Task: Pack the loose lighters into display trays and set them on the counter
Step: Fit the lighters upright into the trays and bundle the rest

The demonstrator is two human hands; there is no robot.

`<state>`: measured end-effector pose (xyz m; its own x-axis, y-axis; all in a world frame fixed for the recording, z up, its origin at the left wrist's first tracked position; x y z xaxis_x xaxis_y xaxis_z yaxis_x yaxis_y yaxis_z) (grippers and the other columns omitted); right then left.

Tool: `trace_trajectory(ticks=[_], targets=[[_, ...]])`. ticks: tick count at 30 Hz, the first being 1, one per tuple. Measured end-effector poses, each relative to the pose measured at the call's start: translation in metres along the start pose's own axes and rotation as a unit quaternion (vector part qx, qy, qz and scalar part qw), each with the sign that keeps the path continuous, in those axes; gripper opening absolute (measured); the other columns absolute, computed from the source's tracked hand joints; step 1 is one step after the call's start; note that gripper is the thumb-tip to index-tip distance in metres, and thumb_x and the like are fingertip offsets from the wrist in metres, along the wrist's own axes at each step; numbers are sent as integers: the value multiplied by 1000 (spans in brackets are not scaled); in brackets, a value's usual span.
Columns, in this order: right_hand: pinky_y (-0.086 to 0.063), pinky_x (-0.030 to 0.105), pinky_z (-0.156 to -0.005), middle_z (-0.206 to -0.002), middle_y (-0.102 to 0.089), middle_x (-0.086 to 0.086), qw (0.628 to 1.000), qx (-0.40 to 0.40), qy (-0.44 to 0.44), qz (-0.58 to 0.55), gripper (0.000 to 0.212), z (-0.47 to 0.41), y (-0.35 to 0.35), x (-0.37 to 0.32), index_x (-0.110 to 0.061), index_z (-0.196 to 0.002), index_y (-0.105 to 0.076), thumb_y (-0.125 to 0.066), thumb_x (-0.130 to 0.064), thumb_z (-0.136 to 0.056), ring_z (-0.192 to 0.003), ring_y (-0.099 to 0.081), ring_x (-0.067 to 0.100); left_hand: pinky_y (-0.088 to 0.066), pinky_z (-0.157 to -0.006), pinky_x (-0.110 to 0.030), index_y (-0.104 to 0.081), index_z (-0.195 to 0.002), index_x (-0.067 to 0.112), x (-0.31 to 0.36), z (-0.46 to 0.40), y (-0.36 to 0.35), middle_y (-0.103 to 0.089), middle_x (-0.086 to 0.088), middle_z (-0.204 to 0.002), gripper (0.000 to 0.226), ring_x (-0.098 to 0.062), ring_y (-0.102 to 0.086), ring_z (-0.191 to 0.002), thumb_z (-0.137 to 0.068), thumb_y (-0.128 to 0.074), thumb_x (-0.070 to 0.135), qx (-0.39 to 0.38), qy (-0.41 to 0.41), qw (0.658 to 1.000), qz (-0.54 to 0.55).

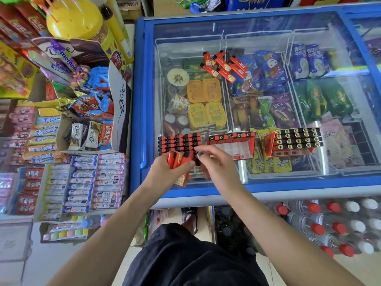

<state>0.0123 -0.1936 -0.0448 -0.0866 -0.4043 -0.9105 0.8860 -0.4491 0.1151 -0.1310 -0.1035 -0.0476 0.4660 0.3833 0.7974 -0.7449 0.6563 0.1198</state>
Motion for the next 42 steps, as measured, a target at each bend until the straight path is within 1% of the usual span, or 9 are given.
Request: trace_trajectory(ticks=[3, 8, 11, 16, 19, 23, 32, 36, 42], targets=[[-49, 27, -61, -78, -69, -2, 993, -75, -60, -66, 20, 0, -1, -9, -19, -115, -74, -64, -13, -98, -71, -62, 11, -63, -69, -44, -67, -99, 8, 0, 0, -2, -70, -18, -86, 35, -27, -69, -71, -85, -84, 36, -7, -20, 999, -49], [-51, 28, -58, -75, -68, 8, 990, -62, -64, -109, 16, -1, 9, -5, -9, -106, -72, -64, -1, -95, -70, -63, 18, -55, -57, -23, -63, -97, 6, 6, 2, -10, -65, -4, -75, 32, -10, -63, -61, -88, -80, 32, -20, -58, 994, -91], [-50, 28, -54, -75, -64, 13, 989, -24, -67, -131, 13, 0, 22, 2, -5, -98, -69, -61, 4, -95, -67, -61, 22, -60, -57, -36, -58, -91, 6, 2, 0, -8, -65, -7, -70, 36, -18, -64, -55, -92, -74, 38, -8, -52, 987, -154], [-52, 26, -59, -82, -68, 1, 997, 21, 13, 67, 15, 8, 38, 13, -14, -94, -68, -65, 0, -88, -67, -65, 13, -57, -58, -43, -56, -88, 10, -9, 0, 1, -59, -13, -76, 25, -18, -51, -58, -94, -67, 32, 21, -51, 969, -241], [-56, 21, -66, -90, -68, -6, 970, 11, 122, 210, 17, 12, 34, 18, -13, -99, -68, -68, 0, -88, -76, -67, 6, -55, -62, -45, -56, -87, 16, -13, 0, 1, -58, -8, -75, 17, -17, -48, -61, -92, -69, 25, 19, -57, 965, -255], [-57, 34, -73, -101, -61, -5, 926, 1, 218, 309, 18, 11, 23, 30, -12, -105, -68, -67, -1, -91, -81, -64, 12, -53, -63, -38, -55, -87, 22, -10, -1, -2, -57, -1, -74, 17, -15, -49, -61, -91, -71, 25, 19, -71, 960, -271], [-52, 36, -56, -103, -60, 3, 886, 3, 273, 375, 15, 6, 1, 38, -8, -106, -67, -67, -2, -92, -71, -62, 22, -59, -65, -47, -51, -92, 17, -4, 0, -3, -60, -10, -82, 21, -32, -60, -69, -93, -70, 26, 15, -76, 959, -273], [-55, 39, -57, -106, -61, 5, 887, 16, 260, 380, 25, 6, 2, 41, -8, -114, -63, -65, 1, -91, -71, -64, 25, -57, -56, -33, -51, -97, 17, -4, 2, -1, -59, -8, -76, 19, -18, -58, -54, -96, -67, 27, 3, -56, 975, -217], [-55, 37, -55, -102, -59, 5, 870, 15, 276, 408, 20, 6, 4, 42, -6, -105, -64, -69, 4, -88, -68, -60, 23, -60, -73, -45, -51, -103, 9, -3, 4, 0, -64, -9, -69, 12, -17, -63, -59, -102, -55, 21, -13, 5, 996, -89]])
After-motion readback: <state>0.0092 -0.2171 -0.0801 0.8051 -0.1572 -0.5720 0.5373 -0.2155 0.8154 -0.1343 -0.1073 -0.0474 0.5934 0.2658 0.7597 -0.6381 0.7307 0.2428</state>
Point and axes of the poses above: each hand's wrist, its own z-axis away from the middle knuckle, its own y-axis out of the back of the hand, x = y × z, the point moved 3 cm from there along -z, towards the middle knuckle
